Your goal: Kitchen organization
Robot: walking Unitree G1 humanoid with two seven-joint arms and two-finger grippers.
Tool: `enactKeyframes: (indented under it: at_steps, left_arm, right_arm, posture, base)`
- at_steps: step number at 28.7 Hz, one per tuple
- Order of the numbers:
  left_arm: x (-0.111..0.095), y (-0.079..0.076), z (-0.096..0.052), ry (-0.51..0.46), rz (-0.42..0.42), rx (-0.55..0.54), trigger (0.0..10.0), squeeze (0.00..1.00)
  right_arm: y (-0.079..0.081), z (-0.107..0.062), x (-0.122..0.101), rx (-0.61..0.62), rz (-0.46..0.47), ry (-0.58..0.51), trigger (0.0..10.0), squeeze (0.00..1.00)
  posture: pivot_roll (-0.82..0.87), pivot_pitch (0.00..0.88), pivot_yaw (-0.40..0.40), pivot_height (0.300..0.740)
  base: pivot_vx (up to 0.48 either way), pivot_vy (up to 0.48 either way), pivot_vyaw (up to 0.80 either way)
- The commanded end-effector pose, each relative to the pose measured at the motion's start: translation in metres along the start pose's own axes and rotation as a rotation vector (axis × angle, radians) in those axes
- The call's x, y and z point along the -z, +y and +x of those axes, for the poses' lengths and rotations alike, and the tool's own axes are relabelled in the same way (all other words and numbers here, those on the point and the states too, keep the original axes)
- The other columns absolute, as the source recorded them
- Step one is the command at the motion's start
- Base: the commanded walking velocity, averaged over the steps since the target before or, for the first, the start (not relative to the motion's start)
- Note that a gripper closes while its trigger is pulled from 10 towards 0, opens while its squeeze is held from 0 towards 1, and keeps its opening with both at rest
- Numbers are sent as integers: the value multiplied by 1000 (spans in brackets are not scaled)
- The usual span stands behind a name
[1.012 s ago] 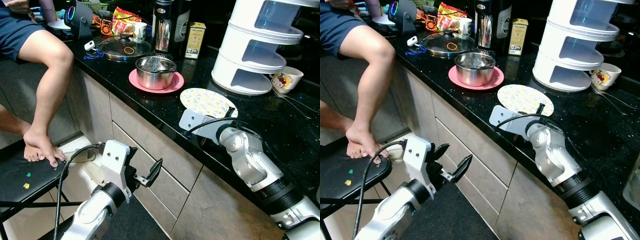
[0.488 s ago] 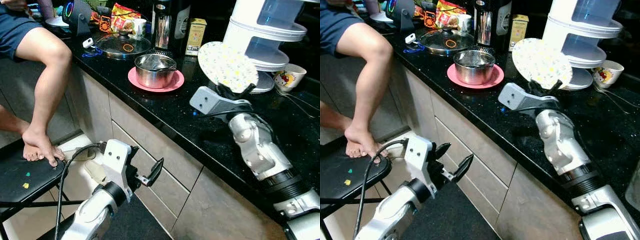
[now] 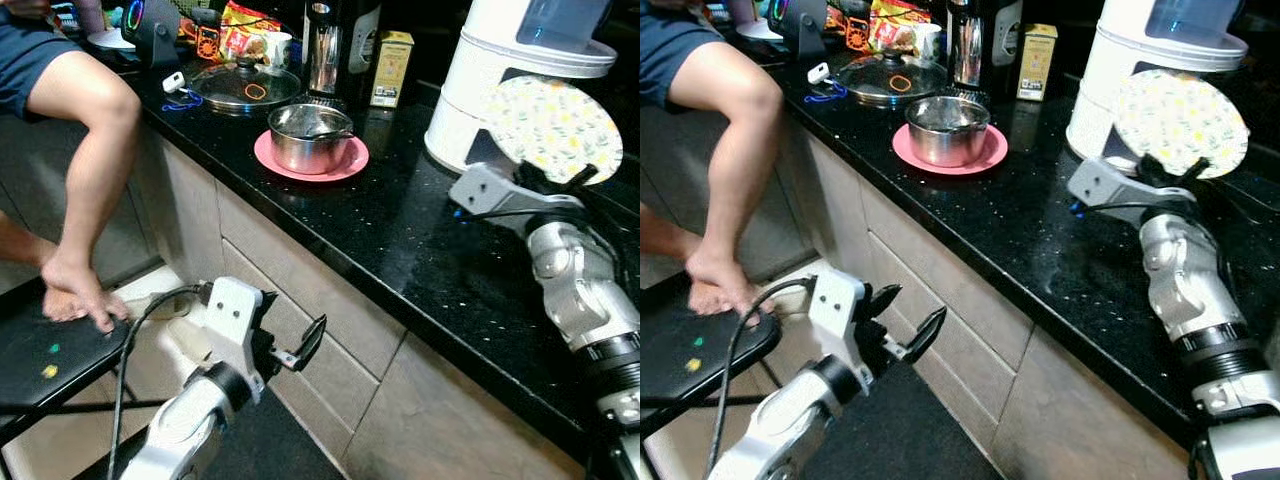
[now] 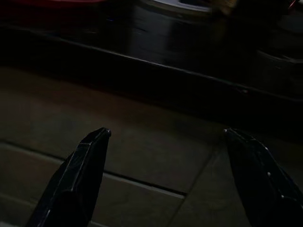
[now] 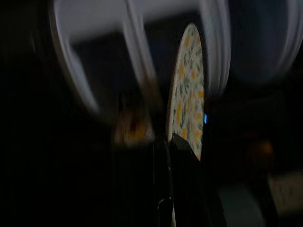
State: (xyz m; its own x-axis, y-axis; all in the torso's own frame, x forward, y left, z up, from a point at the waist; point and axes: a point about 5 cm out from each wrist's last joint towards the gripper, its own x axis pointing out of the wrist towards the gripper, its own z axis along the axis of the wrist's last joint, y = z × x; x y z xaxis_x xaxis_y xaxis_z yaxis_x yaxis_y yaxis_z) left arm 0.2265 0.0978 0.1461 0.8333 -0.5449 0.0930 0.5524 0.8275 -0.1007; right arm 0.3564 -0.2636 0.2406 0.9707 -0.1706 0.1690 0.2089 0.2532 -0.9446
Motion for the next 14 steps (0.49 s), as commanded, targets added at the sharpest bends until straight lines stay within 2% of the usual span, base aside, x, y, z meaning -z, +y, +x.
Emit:
enactKeyframes:
  at_steps: [1, 11, 14]
  left_arm:
    - [3, -2, 1, 17, -4, 18, 10000, 0]
    - [3, -2, 1, 17, -4, 17, 10000, 0]
    - [3, -2, 1, 16, -5, 16, 10000, 0]
  right_arm:
    - [-3, -1, 12, 12, 4, 43, 0, 0]
    - [0, 0, 17, -21, 3, 63, 0, 0]
    - [5, 0, 16, -82, 9, 47, 0, 0]
  posture:
    - [75, 0, -68, 740]
    - [78, 0, -71, 740]
    - [75, 0, -72, 740]
  base:
    - [0, 0, -712]
    - [0, 0, -712]
    - [0, 0, -665]
